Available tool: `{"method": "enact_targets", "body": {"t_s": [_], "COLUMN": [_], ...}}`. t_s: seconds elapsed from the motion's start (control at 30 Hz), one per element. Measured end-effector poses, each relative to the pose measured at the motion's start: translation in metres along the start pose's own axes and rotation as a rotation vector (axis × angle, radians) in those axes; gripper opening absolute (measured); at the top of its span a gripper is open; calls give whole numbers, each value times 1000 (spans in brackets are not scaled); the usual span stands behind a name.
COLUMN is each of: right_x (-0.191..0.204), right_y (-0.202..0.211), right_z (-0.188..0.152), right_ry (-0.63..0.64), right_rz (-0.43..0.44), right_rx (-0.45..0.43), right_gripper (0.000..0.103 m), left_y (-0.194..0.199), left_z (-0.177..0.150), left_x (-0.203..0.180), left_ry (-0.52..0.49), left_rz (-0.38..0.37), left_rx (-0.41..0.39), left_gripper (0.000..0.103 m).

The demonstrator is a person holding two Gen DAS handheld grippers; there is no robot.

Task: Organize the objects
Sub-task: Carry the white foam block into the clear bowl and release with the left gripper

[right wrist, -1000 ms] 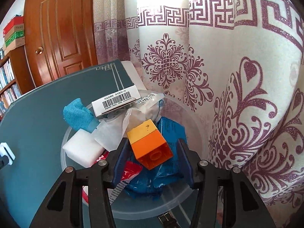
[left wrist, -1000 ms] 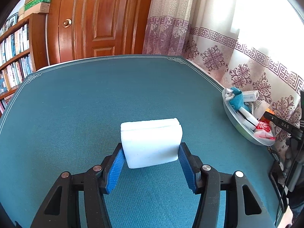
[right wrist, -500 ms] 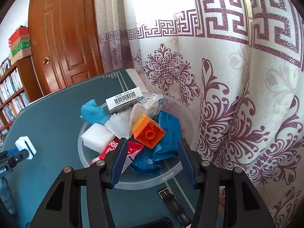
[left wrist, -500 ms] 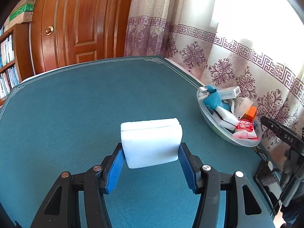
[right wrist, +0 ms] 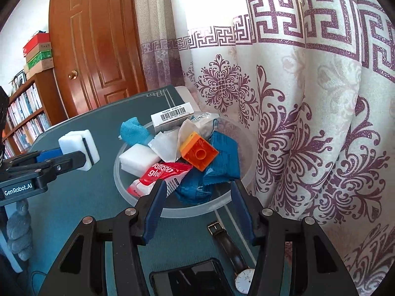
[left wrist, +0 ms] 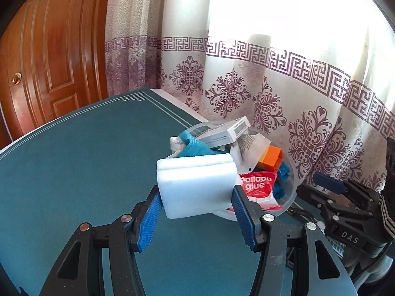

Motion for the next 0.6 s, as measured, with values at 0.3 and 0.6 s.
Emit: {"method": "enact_targets", "body": {"t_s": [0.3, 0.6], "right_x": [-9, -8], "right_y": [-2, -8], "right_z": [-5, -6], "right_ry": [-26, -31], "right_rz": [24, 26], "right_rx": [13, 23], "right_gripper": [56, 56], "left_y": [-37, -56], "left_z": [18, 29], "left_x": [-33, -40], "left_ry": [-63, -76], "left_rz": [-76, -101], "left_rx": [50, 63], "left_gripper": [60, 61]}}
Point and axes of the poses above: each gripper's, at about its wrist camera, not at the fingertips, and y roughly against the way its jaws point, x to its left, z to its top, the point moved 1 cm from there along -y, roughly the way its jaws point, and after that the axes turned 4 degrees about x, right-handed, at the moved point
